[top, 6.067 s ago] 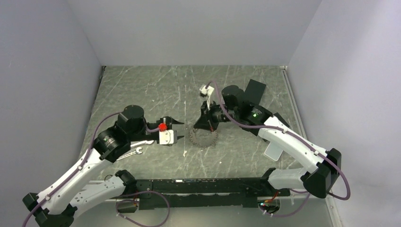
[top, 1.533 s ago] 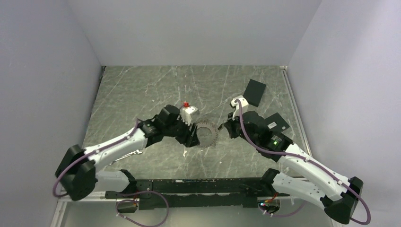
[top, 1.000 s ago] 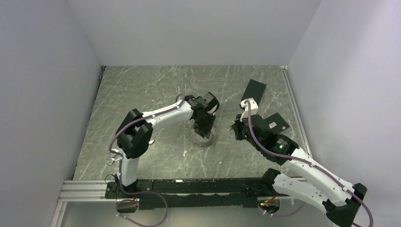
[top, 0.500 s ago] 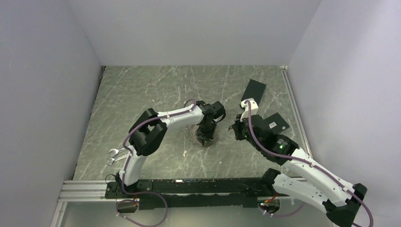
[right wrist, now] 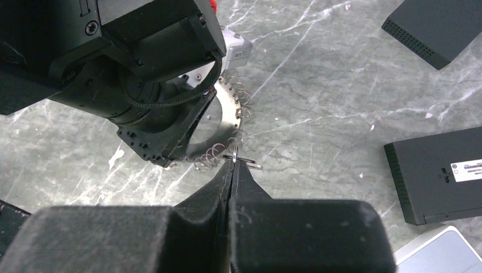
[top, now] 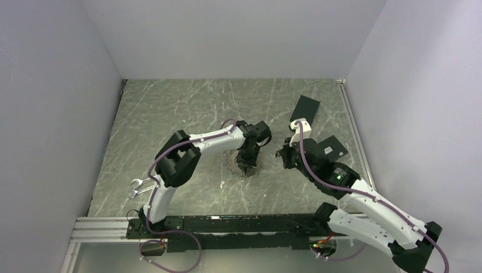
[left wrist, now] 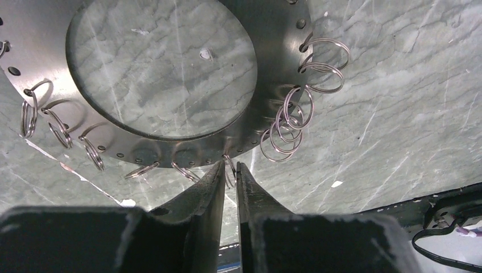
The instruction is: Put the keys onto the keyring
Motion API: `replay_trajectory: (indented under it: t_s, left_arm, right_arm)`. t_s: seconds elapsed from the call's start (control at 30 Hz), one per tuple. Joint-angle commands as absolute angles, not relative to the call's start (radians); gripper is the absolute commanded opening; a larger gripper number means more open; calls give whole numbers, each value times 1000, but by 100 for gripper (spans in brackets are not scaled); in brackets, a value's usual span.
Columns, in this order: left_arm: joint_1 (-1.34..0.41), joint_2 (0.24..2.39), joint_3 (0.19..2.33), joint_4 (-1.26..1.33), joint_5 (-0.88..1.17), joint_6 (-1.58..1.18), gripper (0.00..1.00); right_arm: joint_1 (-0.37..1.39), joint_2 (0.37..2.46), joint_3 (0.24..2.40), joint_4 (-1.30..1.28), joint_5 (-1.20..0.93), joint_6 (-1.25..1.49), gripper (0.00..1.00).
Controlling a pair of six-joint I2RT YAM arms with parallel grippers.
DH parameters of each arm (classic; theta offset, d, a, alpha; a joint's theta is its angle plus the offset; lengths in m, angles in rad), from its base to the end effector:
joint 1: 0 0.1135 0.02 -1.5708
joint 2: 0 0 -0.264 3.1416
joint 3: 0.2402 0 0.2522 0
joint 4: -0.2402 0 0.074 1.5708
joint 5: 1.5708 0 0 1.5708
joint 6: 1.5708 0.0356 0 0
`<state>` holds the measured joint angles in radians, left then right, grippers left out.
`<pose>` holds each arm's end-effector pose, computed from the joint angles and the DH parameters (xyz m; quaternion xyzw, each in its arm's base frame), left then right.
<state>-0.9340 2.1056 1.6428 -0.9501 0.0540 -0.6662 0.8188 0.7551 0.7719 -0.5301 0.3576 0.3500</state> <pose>0.2469 -0.3370 0.1768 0.1352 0.9873 -0.0753 0.0356 0.1219 0.1121 0.3058 -0.1101 0.8473 0.1458 0.4987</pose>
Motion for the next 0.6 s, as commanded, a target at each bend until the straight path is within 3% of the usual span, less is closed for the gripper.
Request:
replay_trajectory:
  t_s: [0.0, 0.3, 0.57]
  left_arm:
    - [-946, 2117, 1639, -936, 62, -700, 19]
    - [-966, 2127, 1644, -952, 37, -708, 25]
    - [-976, 2122, 1623, -942, -32, -668, 11]
  right_arm:
    - [818, 739, 762, -506, 362, 344, 0]
    - [818, 727, 761, -511, 361, 344, 0]
    - [818, 723, 761, -510, 360, 344, 0]
